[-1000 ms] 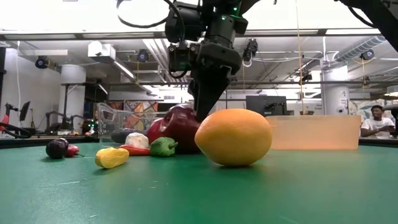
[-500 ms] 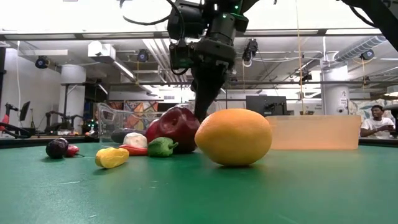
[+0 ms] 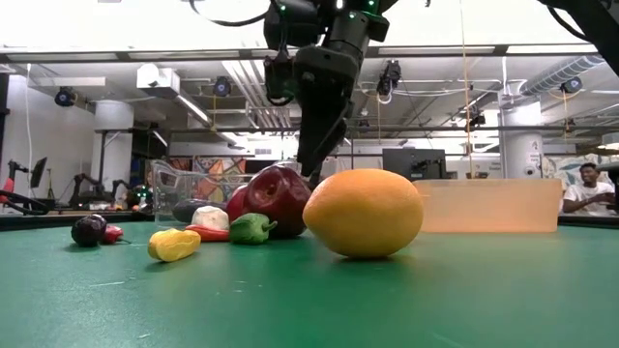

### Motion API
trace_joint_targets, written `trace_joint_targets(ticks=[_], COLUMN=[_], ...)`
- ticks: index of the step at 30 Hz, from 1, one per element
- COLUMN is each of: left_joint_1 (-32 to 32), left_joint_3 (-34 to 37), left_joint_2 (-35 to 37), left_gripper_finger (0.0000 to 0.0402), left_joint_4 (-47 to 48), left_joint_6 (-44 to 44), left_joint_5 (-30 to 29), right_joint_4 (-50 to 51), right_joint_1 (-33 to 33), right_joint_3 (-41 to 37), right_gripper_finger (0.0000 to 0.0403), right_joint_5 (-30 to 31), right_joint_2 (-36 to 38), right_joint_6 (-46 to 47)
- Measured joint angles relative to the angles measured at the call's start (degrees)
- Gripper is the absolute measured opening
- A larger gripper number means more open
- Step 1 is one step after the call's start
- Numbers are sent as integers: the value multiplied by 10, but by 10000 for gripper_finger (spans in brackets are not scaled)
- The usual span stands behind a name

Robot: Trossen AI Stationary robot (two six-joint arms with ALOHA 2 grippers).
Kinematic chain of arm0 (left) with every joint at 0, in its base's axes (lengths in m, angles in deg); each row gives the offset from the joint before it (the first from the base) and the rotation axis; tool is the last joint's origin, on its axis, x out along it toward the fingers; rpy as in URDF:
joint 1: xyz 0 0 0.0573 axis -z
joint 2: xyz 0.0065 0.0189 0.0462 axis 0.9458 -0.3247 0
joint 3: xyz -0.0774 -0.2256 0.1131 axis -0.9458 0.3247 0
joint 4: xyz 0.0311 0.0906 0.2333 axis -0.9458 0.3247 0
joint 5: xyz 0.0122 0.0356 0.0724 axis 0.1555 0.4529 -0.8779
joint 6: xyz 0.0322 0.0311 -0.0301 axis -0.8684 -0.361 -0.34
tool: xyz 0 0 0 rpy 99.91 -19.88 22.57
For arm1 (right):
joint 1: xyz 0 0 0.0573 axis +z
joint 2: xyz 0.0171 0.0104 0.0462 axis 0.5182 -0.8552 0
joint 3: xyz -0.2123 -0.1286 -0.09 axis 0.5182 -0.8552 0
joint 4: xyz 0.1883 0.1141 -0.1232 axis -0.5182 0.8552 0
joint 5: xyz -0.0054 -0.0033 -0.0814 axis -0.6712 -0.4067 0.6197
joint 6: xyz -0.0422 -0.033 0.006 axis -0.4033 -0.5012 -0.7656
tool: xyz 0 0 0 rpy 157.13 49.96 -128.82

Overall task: Sort produce into baskets
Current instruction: Put the red apple into the orange bin

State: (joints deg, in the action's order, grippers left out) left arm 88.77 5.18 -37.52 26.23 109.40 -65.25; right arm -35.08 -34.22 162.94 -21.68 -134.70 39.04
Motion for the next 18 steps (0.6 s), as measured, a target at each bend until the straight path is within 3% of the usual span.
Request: trace_joint_targets(ticks=[8,18], left_joint_1=[0,-1], left_joint_3=[0,0], left_joint_2=[0,0], left_gripper_finger=[231,231], left_joint_4=[0,0], left_joint_6=[0,0], left_joint_5=[-1,-11], right_joint_4=[-47,-75], right_joint_1=[13,12], right_joint_3=[0,0], right_gripper_finger=[357,361], right_joint_5=[0,0], right_joint_2=[-1,-1], right_joint_6=[-16,76])
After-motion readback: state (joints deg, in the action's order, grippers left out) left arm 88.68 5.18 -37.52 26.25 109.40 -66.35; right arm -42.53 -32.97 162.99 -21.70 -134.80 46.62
